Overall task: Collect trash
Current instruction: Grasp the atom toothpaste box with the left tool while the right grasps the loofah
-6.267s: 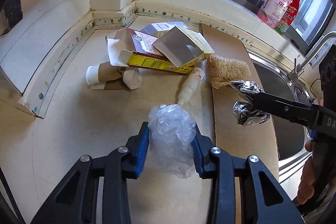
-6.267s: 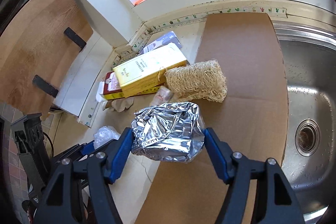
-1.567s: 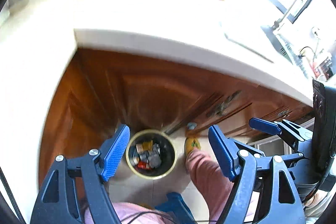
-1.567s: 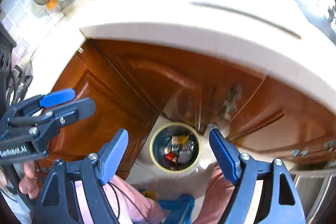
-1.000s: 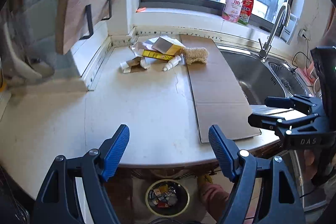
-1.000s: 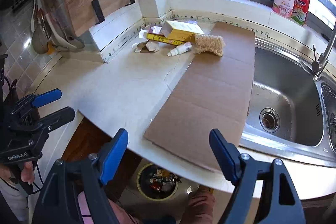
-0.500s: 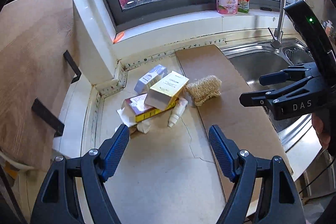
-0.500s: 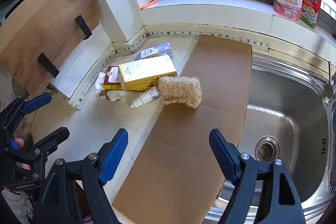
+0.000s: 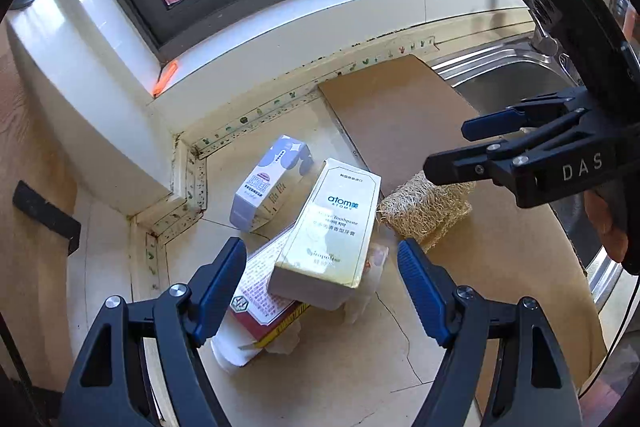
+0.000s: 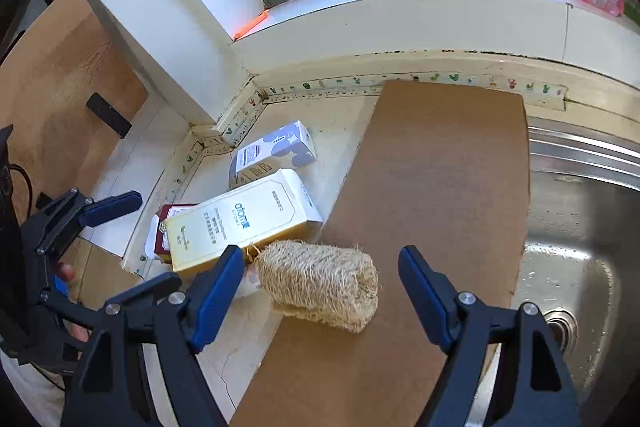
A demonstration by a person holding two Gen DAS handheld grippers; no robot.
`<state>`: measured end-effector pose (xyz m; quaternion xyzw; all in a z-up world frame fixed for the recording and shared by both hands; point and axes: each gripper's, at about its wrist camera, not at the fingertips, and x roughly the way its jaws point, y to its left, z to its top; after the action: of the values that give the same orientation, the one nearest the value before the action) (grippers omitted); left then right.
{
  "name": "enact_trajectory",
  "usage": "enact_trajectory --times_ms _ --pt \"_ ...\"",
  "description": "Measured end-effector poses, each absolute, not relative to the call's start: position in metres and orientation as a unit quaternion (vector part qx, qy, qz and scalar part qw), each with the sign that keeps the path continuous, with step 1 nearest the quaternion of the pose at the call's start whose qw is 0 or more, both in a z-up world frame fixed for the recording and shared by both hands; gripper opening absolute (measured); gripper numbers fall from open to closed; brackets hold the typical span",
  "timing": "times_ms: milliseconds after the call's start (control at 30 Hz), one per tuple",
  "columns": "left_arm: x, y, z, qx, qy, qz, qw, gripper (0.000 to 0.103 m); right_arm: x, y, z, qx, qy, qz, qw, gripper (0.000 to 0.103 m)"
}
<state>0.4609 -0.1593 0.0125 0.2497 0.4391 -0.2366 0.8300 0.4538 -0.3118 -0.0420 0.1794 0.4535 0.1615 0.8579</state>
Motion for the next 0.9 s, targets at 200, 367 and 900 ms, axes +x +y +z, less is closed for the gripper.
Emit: enact_trajectory --times_ms 200,367,900 --pt "0.48 -0.174 -0.012 0.283 0.456 -0.244 0.808 0.076 0.468 -0.313 -0.049 0.184 0.449 0.178 0.856 0.08" --pt "0.49 -0.18 -0.033 0.287 0.475 -0.239 0.797 0.076 0.472 -0.31 -0.056 0.17 0.458 0.187 0.852 0.08" --pt "0.46 -0.167 -0.01 0.251 0.453 -0.235 0.823 0.05 0.44 -0.268 -0.068 0.053 0.497 0.233 0.834 0.062"
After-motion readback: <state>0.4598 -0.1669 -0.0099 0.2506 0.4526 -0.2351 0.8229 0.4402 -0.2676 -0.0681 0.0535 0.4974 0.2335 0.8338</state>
